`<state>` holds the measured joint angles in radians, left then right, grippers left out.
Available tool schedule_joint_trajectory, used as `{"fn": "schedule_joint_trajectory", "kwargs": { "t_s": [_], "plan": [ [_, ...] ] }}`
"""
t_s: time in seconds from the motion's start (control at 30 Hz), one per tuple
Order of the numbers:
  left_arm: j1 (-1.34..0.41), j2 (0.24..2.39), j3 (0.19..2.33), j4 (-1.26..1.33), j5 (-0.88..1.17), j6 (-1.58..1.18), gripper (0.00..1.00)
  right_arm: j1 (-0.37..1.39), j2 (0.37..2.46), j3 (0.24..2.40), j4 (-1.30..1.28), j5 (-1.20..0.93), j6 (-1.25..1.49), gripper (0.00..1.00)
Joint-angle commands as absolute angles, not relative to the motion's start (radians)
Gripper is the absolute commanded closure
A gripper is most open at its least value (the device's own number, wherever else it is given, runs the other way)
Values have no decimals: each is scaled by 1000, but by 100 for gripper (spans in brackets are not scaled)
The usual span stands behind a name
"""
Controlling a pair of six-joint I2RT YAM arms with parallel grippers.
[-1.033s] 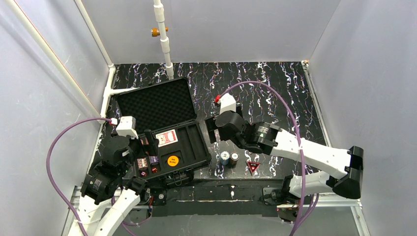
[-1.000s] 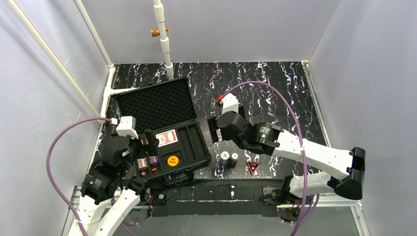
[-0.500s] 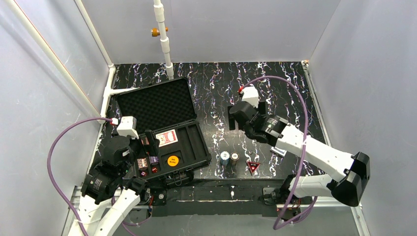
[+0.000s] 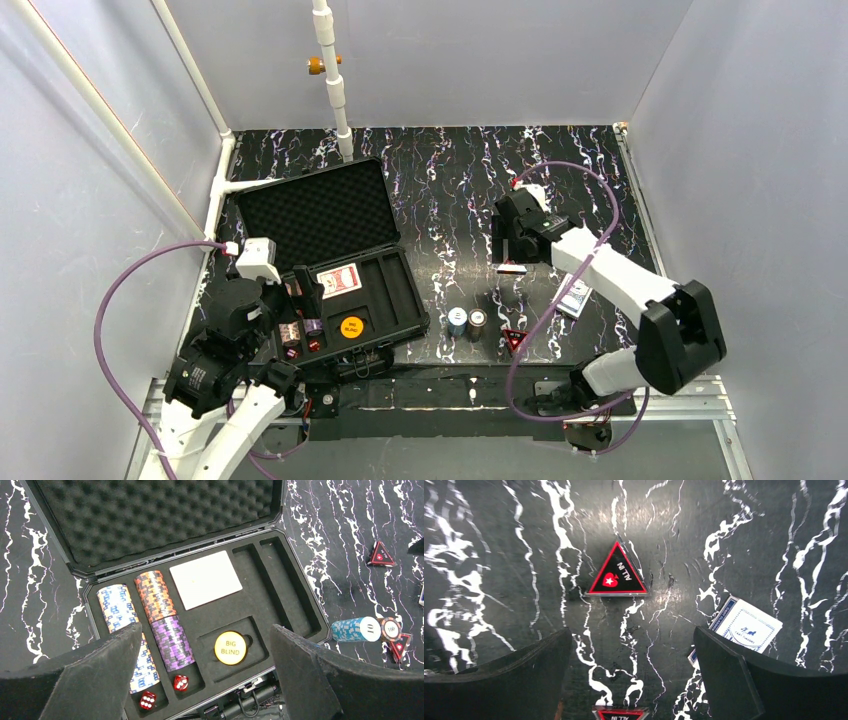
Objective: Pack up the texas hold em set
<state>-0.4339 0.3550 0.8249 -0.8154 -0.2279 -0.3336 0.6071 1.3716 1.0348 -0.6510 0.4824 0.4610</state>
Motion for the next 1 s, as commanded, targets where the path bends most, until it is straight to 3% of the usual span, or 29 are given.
{"fn": "schedule_joint_trajectory", "kwargs": {
  "t_s": [0.0, 0.3, 0.77, 0.97],
  "plan": [
    [-428, 352, 813, -812, -238, -330, 2, 551, 1429, 1009, -587, 358, 419, 2],
    [-428, 353, 810, -807, -234, -327, 2, 407, 1440, 961, -575, 383, 442, 1],
    [-428, 341, 805, -803, -229, -324, 2, 215, 1281, 854, -627, 545, 664, 1],
    [-428, 327, 804, -801, -229, -322, 2, 125, 1241, 776, -573, 487, 682, 2]
  ]
}}
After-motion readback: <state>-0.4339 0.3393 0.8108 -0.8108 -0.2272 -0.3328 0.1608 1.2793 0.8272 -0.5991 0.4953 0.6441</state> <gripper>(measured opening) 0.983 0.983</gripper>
